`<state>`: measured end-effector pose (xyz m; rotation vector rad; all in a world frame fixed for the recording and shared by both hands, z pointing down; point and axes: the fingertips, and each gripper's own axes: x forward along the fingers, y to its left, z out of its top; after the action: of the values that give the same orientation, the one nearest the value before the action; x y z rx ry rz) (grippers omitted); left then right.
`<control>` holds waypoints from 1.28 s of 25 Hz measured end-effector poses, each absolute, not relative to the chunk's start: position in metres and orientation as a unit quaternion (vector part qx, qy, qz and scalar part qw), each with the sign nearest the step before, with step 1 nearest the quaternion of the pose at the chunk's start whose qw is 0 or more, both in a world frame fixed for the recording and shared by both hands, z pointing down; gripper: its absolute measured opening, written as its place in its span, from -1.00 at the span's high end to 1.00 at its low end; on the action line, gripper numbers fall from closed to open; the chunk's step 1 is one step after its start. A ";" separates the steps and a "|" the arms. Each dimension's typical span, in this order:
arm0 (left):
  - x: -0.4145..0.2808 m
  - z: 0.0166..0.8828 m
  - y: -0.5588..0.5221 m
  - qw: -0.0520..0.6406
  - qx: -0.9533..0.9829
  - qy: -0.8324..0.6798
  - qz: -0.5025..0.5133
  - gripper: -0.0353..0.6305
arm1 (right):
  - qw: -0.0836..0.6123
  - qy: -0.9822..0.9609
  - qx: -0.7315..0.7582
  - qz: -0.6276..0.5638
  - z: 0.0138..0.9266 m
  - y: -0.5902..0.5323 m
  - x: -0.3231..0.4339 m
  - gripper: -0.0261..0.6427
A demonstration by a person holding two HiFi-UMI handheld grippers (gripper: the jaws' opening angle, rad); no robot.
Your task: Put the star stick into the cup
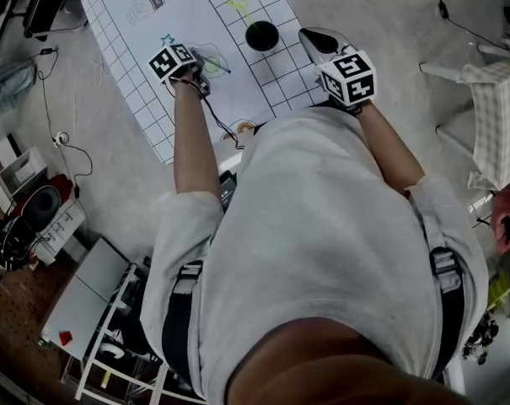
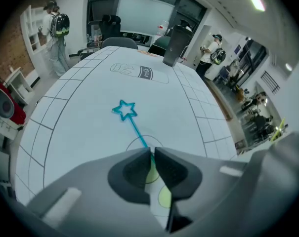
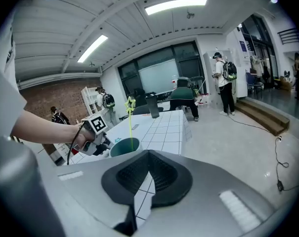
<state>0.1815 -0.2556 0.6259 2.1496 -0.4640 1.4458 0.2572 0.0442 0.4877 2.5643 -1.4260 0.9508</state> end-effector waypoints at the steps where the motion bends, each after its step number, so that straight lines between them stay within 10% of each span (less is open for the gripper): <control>1: 0.181 0.625 -0.256 0.261 0.795 -0.174 0.520 0.82 | 0.031 -0.470 0.828 0.306 0.486 0.042 0.257 0.92; 15: 0.156 0.617 -0.249 0.285 0.799 -0.154 0.507 0.88 | 0.049 -0.511 0.802 0.304 0.488 0.046 0.256 0.92; 21: 0.182 0.625 -0.247 0.318 0.758 -0.155 0.548 0.59 | 0.042 -0.500 0.808 0.309 0.491 0.061 0.258 0.92; 24: 0.187 0.631 -0.256 0.281 0.742 -0.186 0.579 0.88 | 0.034 -0.486 0.816 0.310 0.492 0.072 0.264 0.92; 32: 0.191 0.633 -0.255 0.251 0.713 -0.190 0.626 0.88 | 0.025 -0.483 0.816 0.316 0.496 0.082 0.272 0.92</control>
<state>0.1907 -0.2548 0.6330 1.9415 -0.5175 1.7039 0.2716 0.0825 0.4957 2.5233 -1.4943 0.9764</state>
